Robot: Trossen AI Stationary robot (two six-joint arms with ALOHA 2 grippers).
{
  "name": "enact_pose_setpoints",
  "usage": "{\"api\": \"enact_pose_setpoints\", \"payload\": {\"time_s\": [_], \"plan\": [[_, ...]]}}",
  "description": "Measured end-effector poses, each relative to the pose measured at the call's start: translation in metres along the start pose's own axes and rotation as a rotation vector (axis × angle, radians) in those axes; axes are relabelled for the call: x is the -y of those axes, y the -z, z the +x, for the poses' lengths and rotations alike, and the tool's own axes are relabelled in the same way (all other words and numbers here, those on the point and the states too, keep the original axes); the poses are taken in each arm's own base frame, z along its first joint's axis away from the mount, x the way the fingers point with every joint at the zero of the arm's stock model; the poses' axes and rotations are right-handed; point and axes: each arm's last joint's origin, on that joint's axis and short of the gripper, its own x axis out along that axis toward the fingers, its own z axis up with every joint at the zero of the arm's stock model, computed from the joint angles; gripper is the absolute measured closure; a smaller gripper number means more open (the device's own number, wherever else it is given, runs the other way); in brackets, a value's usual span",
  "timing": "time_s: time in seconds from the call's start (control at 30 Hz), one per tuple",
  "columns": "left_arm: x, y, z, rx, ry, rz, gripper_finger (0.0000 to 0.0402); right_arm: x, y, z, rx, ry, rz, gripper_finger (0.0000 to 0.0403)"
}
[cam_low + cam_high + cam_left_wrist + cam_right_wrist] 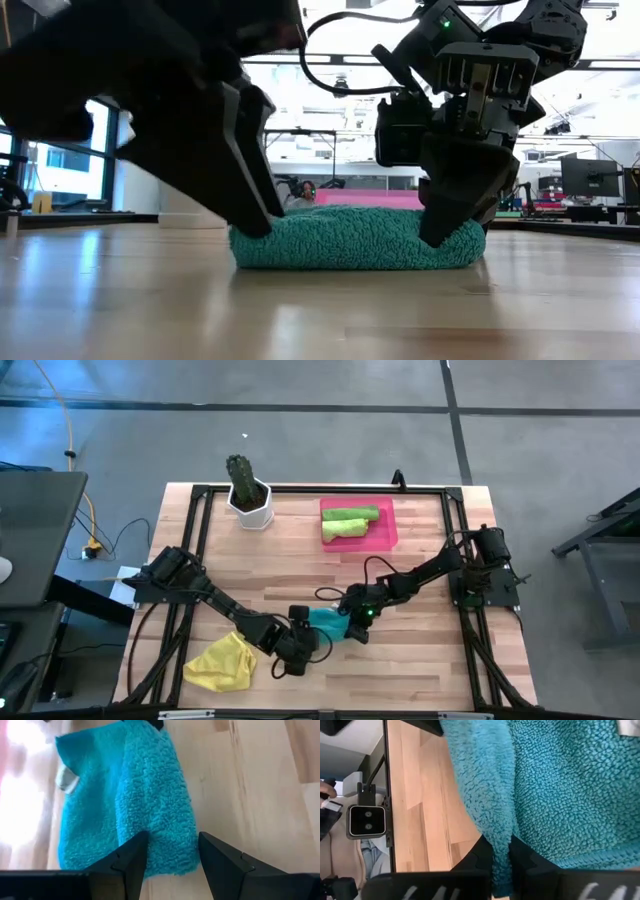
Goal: Roll microfiber towels into tight, uniform cylinder then place into a basket
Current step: Roll the blue microfiber cloth
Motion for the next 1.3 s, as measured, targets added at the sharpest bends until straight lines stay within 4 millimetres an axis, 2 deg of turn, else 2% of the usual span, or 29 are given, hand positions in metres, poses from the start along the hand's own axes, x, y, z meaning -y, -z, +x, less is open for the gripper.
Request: {"api": "enact_pose_setpoints", "payload": {"time_s": [0.23,0.37,0.5,0.63,0.83,0.97,1.1,1.23,1.3], "plan": [[-0.004,0.003,0.018,-0.064,0.095,-0.041,0.0233,-0.001,0.001,0.001,-0.001,-0.002,-0.013,0.0398],[-0.002,0.004,0.019,-0.072,0.116,-0.061,0.0233,-0.002,0.001,0.001,0.001,-0.001,-0.020,0.0398],[-0.001,0.004,0.019,-0.072,0.107,-0.118,0.0234,-0.002,0.001,0.001,0.014,0.000,-0.105,0.0387],[-0.007,0.006,0.024,-0.119,0.103,-0.207,0.0252,-0.004,0.000,-0.001,0.008,-0.024,-0.184,0.0348],[-0.011,0.005,0.027,-0.142,0.151,-0.250,0.0326,-0.017,-0.002,-0.018,0.005,-0.062,-0.297,0.0265],[-0.015,0.002,0.029,-0.171,0.230,-0.319,0.0372,-0.032,-0.003,-0.034,0.040,-0.098,-0.477,0.0228],[-0.021,-0.001,0.032,-0.191,0.316,-0.361,0.0390,-0.056,0.001,-0.046,0.142,-0.043,-0.760,0.0219],[-0.029,-0.003,0.036,-0.217,0.386,-0.390,0.0385,-0.075,0.018,-0.040,0.181,0.104,-1.058,0.0225],[-0.033,-0.004,0.037,-0.225,0.403,-0.401,0.0384,-0.082,0.029,-0.034,0.171,0.155,-1.143,0.0230]]}}
